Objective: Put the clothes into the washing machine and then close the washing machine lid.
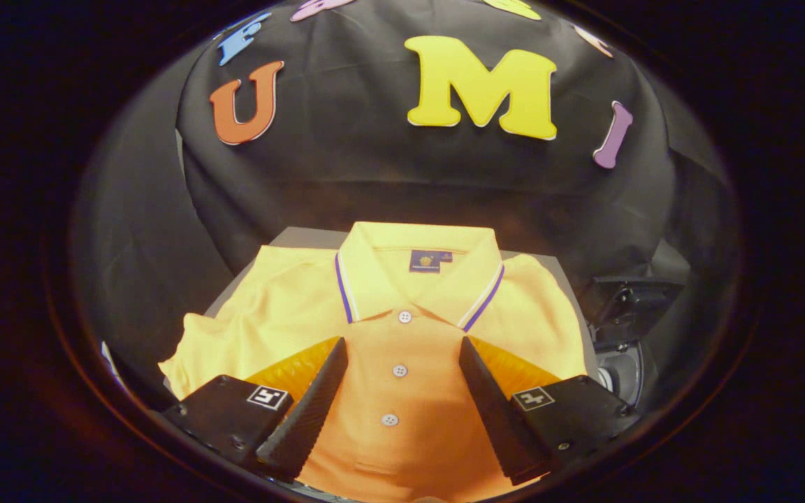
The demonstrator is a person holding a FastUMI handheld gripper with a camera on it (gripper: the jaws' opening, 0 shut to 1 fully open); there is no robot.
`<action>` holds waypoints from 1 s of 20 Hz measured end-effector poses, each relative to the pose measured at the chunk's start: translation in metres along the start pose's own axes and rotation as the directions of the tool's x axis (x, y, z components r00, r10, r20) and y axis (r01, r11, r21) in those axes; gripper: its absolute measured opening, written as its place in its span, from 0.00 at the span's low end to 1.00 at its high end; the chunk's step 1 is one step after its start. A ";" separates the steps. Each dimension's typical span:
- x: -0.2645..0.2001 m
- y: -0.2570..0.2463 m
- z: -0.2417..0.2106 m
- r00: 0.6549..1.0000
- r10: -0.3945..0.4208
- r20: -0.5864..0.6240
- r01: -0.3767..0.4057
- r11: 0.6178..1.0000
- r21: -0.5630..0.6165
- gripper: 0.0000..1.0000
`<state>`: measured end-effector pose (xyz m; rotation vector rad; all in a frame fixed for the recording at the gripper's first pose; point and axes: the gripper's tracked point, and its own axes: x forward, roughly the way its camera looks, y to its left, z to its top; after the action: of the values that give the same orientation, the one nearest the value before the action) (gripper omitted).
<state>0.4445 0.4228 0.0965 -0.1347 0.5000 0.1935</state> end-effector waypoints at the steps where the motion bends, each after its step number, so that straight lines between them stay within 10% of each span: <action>1: 0.000 0.001 0.000 1.000 0.000 -0.005 0.000 1.000 0.010 1.00; 7: 0.003 0.009 -0.002 0.999 0.028 -0.030 -0.028 1.000 -0.004 0.88; 14: 0.004 0.001 -0.003 0.989 0.135 -0.059 -0.136 0.991 -0.004 0.19; 20: -0.025 -0.005 -0.019 0.982 0.189 -0.014 -0.189 0.982 -0.027 0.05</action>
<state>0.4151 0.4110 0.0926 -0.1156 0.5222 0.3861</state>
